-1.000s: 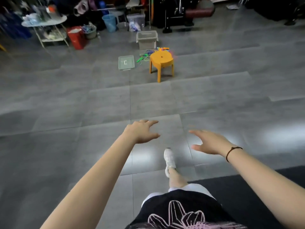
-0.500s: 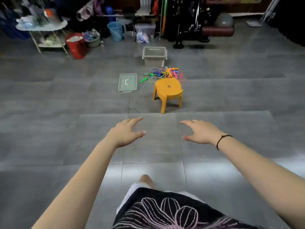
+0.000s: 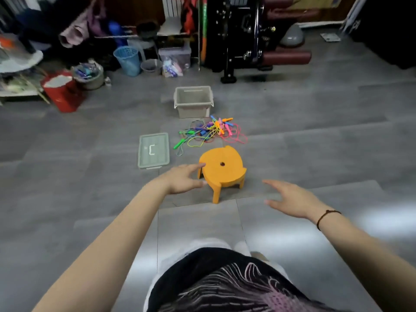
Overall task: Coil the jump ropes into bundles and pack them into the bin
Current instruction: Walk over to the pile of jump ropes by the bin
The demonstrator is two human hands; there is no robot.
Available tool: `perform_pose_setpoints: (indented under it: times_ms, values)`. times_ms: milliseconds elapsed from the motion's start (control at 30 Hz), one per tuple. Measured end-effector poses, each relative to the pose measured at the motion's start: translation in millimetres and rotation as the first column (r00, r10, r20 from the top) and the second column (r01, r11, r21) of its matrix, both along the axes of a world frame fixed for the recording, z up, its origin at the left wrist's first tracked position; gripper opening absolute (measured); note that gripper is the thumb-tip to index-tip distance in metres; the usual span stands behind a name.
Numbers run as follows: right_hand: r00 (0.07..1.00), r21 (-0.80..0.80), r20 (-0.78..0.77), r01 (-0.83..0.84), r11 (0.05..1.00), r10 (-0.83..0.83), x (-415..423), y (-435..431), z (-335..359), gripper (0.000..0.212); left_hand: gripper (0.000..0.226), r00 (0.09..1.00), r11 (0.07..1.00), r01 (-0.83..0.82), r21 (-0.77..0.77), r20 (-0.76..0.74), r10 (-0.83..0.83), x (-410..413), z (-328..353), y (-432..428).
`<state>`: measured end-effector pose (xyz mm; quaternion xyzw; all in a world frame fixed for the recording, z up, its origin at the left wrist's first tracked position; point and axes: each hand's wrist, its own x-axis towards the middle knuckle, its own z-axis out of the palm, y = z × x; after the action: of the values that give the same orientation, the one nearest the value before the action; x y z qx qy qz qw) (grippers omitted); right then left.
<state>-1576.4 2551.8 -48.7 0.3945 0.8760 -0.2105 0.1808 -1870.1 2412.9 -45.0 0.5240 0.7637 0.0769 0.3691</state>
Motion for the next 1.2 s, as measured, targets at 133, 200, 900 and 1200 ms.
perform_pose_setpoints:
  times_ms: [133,200,900,1200]
  values:
    - [0.998,-0.052,-0.022,0.065,0.997,-0.066,-34.1,78.7,-12.3,0.064,0.067,0.996,0.996,0.092,-0.010,0.012,-0.092,-31.0,-12.3,105.6]
    - [0.999,-0.080,-0.023,0.044,0.996,-0.046,-55.7,123.1,-23.4,0.062,0.067,0.995,0.995,0.099,-0.026,0.026,-0.098,-46.2,-24.2,147.4]
    - [0.980,-0.140,-0.053,-0.198,0.970,0.192,-388.0,466.5,-66.0,0.062,0.055,0.920,0.923,-0.374,-0.093,0.090,0.382,-344.0,-68.0,408.5]
    - [0.997,-0.074,-0.063,-0.042,0.996,0.037,-539.6,562.5,-81.8,0.051,0.050,0.933,0.950,-0.287,-0.123,0.187,0.306,-512.8,-90.1,525.4]
